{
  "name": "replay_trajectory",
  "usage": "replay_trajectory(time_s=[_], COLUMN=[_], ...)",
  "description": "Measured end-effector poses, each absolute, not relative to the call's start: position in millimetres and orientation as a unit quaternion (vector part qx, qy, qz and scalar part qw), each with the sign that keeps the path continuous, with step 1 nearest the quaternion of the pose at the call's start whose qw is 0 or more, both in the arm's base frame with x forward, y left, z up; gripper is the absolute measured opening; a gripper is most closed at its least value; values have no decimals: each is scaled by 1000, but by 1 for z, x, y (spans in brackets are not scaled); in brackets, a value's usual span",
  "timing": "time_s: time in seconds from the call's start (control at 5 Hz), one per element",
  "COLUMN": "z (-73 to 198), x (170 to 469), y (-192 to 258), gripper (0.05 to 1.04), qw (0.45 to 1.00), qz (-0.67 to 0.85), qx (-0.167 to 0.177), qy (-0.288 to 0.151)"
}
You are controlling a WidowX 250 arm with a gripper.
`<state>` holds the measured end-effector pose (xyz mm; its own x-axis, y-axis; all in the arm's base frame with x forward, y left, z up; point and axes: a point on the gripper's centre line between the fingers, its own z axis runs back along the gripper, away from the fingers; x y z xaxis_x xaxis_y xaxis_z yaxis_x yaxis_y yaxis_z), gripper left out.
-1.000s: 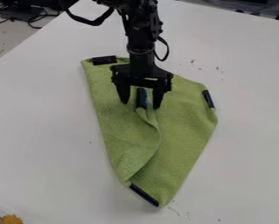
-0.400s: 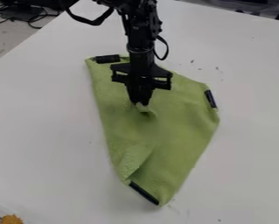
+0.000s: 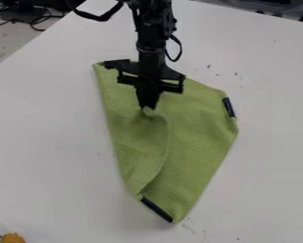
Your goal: Unfold the green cloth from centre to left
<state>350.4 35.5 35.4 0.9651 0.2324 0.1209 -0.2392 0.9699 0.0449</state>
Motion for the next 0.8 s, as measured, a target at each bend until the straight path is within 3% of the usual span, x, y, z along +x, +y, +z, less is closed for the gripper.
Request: replay_trajectory(time_s=[0.4,0.8], z=[67,42], x=[298,249], y=[93,143], gripper=[81,81], qw=[968,953], qz=[220,283], qx=[66,43], qy=[-97,-94])
